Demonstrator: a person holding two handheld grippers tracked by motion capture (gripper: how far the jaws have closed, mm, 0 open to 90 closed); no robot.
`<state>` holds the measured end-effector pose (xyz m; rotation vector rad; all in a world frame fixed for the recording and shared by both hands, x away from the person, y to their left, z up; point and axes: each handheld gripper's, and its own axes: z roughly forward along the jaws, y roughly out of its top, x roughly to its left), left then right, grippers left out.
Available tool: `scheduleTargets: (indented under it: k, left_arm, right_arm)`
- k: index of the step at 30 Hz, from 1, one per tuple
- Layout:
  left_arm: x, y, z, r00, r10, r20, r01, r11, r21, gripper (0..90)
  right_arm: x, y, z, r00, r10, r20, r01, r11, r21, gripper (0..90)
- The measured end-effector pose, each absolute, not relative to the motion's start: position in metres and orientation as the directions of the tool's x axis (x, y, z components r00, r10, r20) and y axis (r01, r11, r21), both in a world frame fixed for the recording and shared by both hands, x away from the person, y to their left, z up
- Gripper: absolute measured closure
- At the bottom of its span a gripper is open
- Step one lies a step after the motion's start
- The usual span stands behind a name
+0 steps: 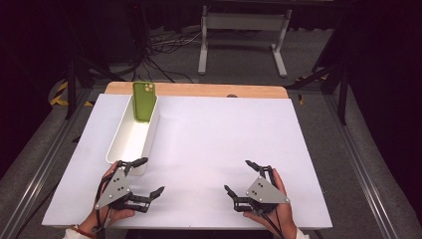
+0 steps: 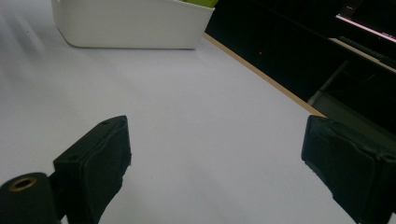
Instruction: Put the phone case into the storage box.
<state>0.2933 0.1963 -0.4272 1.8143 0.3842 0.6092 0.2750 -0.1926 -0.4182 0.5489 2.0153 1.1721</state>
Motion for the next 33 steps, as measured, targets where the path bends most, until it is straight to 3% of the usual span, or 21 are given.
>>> scheduleTargets:
  k: [33]
  left_arm:
    - [0.294, 0.185, -0.431, 0.818, 0.517, 0.252, -0.048, -0.375, 0.926, 6.7]
  right_arm:
    - [0.272, -0.189, -0.420, -0.677, 0.641, -0.361, 0.010, 0.498, 0.867, 9.2]
